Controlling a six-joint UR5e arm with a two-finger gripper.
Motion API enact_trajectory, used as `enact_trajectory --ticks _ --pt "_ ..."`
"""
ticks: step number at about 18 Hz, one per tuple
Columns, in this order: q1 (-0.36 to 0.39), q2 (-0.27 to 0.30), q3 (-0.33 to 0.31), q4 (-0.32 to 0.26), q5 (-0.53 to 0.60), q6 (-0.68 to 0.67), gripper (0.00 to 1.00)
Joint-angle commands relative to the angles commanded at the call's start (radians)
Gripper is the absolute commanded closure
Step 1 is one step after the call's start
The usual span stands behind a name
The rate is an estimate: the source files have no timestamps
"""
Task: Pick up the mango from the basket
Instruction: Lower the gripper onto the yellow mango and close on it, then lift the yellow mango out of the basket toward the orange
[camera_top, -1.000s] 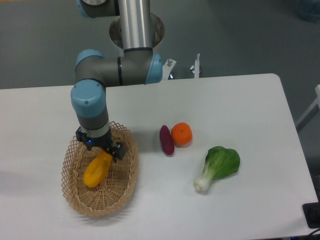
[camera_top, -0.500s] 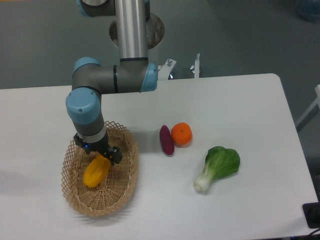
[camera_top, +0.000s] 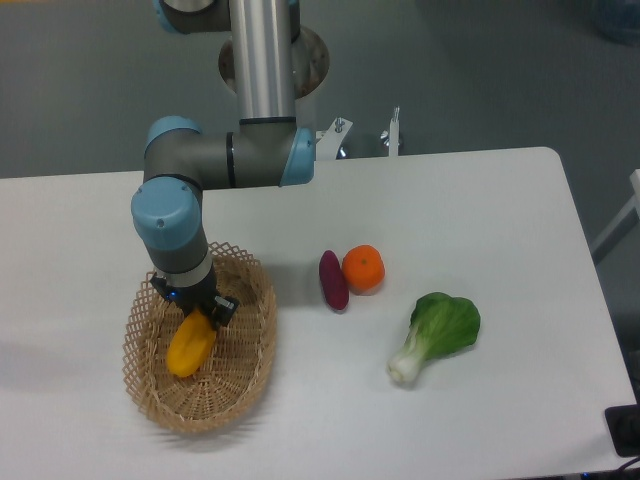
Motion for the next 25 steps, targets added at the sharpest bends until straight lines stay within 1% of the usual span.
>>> enact_trajectory --ticks 4,8,12,14,16,18,20,23,25 --pt "0.002 0.006 0.006 0.000 0.000 0.005 0.56" --pt "0.017 0.044 0.035 -0.006 -0.005 0.009 0.56" --pt "0.092 0.095 0.071 -0.017 -0.011 0.012 0.56" --pt "0.135 0.100 0.086 -0.023 -0.011 0.027 0.56" --pt "0.184 0.115 0.095 -0.023 -0.015 0.089 0.56" --pt "0.237 0.129 0.106 -0.028 -0.044 0.156 0.56" --pt "0.305 0.143 0.121 -0.060 -0.075 0.228 0.56" --pt "0.389 0.147 0.153 -0.144 -0.097 0.348 0.56" --pt "0.440 0.149 0.167 -0.175 -0.098 0.449 0.56"
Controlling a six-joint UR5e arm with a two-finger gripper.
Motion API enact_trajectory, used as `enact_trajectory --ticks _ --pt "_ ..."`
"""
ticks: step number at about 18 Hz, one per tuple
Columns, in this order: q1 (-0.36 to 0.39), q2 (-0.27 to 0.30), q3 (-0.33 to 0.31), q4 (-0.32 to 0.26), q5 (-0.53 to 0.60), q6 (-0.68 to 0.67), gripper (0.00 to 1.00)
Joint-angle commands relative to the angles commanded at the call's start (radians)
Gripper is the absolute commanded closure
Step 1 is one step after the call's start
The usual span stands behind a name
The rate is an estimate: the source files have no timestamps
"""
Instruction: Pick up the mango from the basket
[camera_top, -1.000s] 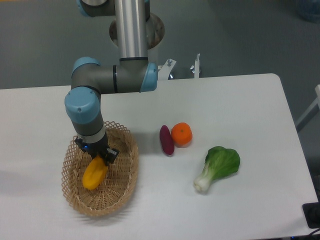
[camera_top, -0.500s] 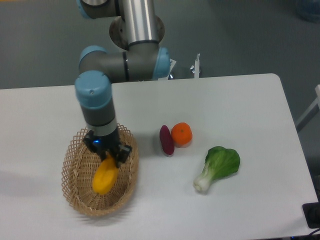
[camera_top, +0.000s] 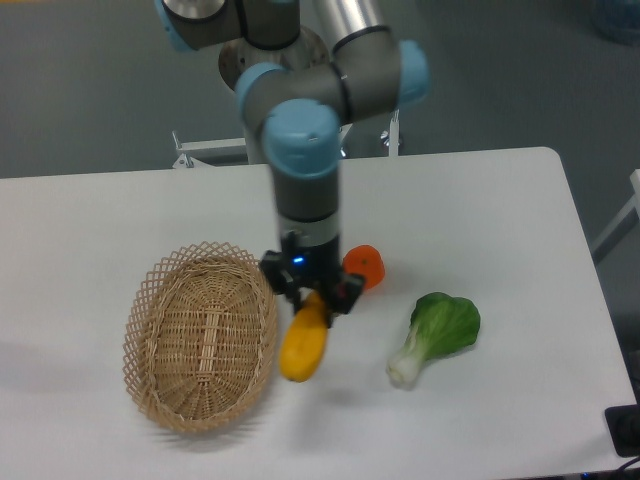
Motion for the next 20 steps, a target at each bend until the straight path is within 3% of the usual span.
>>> enact_trajectory --ticks 6,13,20 --pt "0.115 0.000 0.064 -0.094 0.000 0.197 0.56" --pt "0.183 -0.008 0.078 -0.094 0.002 0.316 0.56" --pt "0.190 -0.009 0.075 -0.094 0.002 0.327 0.56"
